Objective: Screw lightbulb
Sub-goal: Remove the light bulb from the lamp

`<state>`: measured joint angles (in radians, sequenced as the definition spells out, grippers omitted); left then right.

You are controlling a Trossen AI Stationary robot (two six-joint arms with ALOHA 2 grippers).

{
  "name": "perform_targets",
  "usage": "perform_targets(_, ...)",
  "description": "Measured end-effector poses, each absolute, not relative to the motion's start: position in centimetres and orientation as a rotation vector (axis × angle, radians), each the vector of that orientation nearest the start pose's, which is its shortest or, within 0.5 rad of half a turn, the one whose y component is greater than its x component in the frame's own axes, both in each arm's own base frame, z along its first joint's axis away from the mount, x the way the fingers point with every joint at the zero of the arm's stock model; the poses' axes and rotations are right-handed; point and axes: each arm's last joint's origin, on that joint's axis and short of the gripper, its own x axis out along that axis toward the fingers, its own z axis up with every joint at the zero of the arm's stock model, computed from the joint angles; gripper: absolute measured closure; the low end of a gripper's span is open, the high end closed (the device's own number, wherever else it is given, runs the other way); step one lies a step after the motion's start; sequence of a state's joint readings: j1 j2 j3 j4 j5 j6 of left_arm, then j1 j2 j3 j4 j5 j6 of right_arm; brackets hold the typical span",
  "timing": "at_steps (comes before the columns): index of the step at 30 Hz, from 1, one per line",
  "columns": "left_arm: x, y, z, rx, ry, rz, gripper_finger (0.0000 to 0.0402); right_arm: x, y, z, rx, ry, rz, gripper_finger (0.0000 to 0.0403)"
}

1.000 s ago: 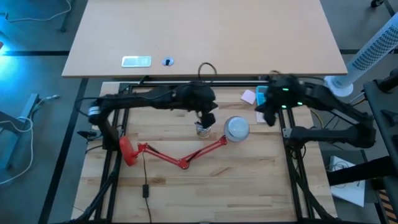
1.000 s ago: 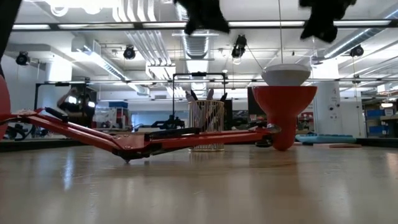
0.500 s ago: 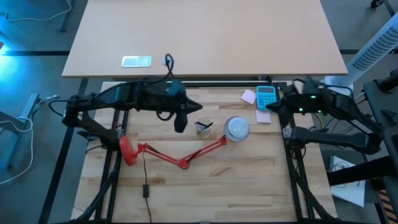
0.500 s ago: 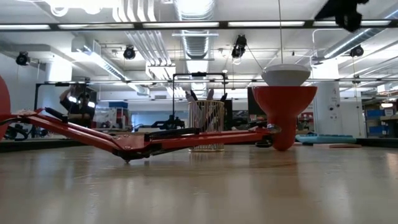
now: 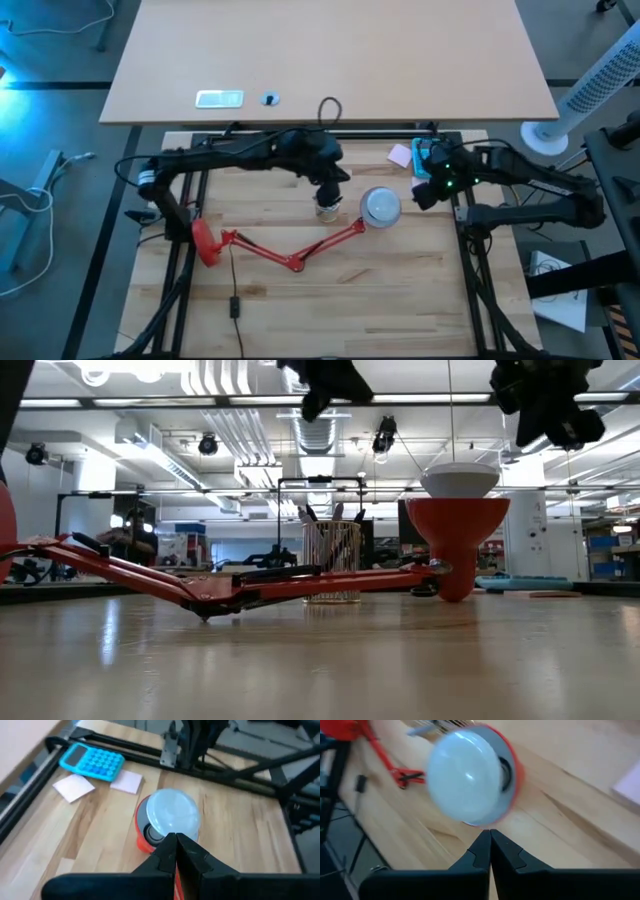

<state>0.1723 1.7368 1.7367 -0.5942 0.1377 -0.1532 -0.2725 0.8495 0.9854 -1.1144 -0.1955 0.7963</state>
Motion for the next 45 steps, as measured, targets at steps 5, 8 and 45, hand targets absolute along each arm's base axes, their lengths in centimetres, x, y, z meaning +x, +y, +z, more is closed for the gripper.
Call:
perform_targets(5, 40.7, 8.5, 33.3, -0.183, 0.65, -0.006, 0.0399, 13.5, -2.3, 29.8, 1.034, 0.911, -0.524, 0.0403)
perform_targets(8, 41.9, 9.3, 31.3, -0.148, 0.671, -0.046, 0.0389, 14.1, -2.1, 28.6, 1.093, 0.892, -0.549, 0.0403)
perform_targets(45, 46.1, 9.1, 25.1, 0.034, 0.662, -0.195, 0.0396, 16.3, -1.7, 25.4, 1.194, 0.85, -0.557, 0.0403)
